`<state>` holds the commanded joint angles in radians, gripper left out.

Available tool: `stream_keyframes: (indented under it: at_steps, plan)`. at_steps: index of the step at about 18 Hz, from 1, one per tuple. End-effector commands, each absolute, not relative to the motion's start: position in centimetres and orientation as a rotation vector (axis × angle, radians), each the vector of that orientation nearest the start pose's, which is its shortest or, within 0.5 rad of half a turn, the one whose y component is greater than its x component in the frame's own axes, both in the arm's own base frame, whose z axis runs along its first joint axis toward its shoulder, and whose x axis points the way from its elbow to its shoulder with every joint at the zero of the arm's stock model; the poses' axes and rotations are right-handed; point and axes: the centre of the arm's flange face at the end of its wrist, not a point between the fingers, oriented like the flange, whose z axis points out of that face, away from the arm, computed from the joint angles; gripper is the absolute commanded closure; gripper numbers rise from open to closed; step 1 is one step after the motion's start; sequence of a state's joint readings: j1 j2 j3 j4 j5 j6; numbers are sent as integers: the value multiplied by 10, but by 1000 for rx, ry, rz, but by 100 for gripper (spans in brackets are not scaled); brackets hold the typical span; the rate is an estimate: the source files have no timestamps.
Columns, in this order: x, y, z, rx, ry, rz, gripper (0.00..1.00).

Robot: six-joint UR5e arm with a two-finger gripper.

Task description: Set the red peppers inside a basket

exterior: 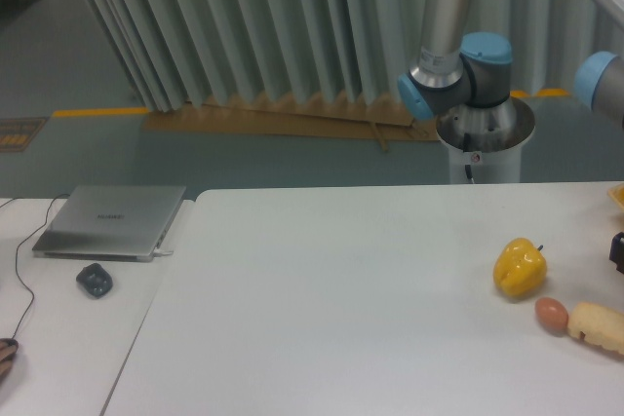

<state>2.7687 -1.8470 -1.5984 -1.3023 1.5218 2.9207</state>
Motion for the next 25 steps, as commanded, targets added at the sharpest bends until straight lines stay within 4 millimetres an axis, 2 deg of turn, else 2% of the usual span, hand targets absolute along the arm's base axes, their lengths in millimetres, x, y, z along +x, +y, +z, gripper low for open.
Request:
stream_keyframes:
  at_steps: [10,13,20,22,25]
  plan:
    - [-516,284,386,-2107,2184,52,67]
    - [-523,268,389,-2138,2144,54,67]
    - [-551,205,390,-2262,2026,74,67]
    - [-560,190,391,-2253,2040,86,67]
    - [-570,173,383,-2248,2034,76,67]
